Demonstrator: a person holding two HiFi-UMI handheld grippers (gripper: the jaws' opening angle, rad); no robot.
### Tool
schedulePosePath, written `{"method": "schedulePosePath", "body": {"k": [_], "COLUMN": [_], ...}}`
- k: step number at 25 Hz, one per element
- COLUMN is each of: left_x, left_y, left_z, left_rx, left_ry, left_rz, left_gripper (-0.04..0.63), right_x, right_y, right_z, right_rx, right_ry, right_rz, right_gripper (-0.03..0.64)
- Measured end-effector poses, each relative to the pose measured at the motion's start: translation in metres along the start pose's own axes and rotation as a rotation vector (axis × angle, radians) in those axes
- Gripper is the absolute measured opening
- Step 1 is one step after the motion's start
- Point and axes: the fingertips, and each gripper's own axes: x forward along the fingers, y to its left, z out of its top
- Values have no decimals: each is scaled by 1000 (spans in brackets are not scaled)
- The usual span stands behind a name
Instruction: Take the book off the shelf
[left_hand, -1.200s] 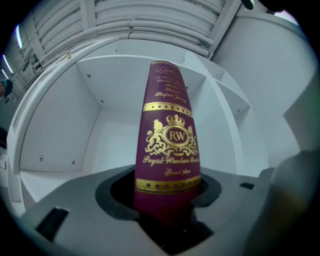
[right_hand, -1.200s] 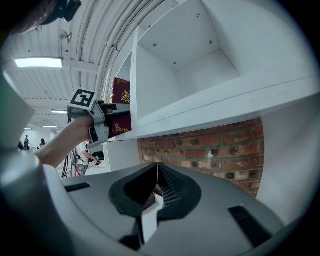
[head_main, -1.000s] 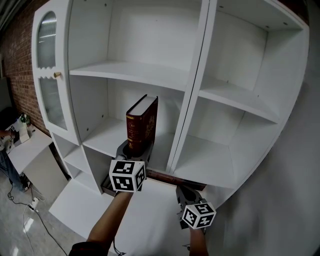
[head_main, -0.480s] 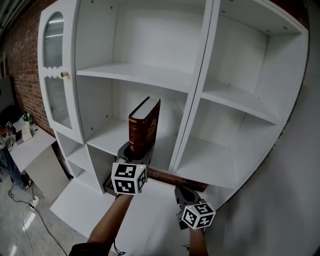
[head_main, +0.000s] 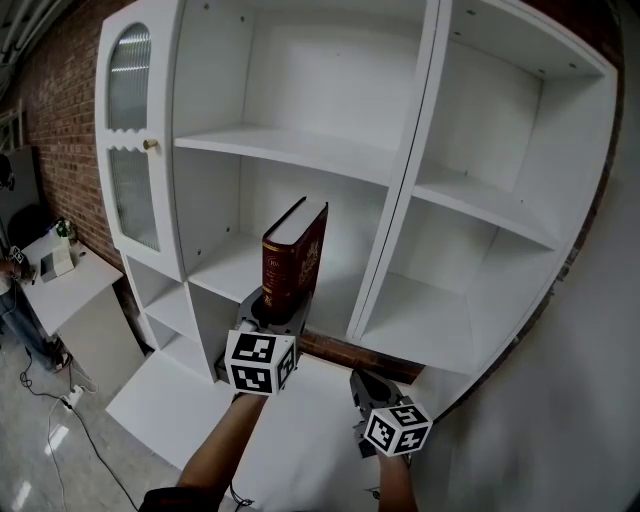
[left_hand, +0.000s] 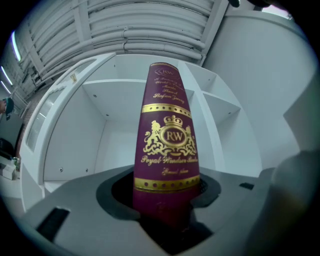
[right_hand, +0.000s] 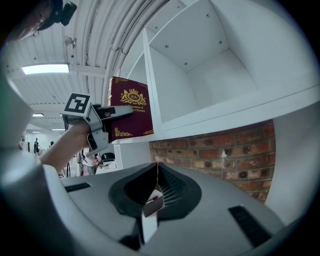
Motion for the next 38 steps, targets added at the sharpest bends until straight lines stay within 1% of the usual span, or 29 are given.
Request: {"method": "schedulePosePath", "body": {"k": [4,7,13,22,27,38], "left_x": [-14,-20,-34,-54,-67,-101], "left_y": [-8,-11,-12,-12,-8,0], "left_z": [2,2,3,6,7,4], "left_rx": [53,63,54,71,50,32], "left_ry": [-8,-8,-11,-10,-10,14], "left_rz": [-6,-7,-8,-12,-9,4], "left_gripper": [242,242,242,242,242,242], "right_x": [-2,-3,-6,-9,-10,-12], "right_y": [7,12,20,39,51,81], "right_z": [0,0,0,-2,-5,-10], "right_rx": [-4,-8,-17,-25,-26,-37], "right_ry": [0,1,3,8,13,24], "right_rz": [8,14,14,29,38,67], "right_gripper": [20,20,20,20,20,20]}}
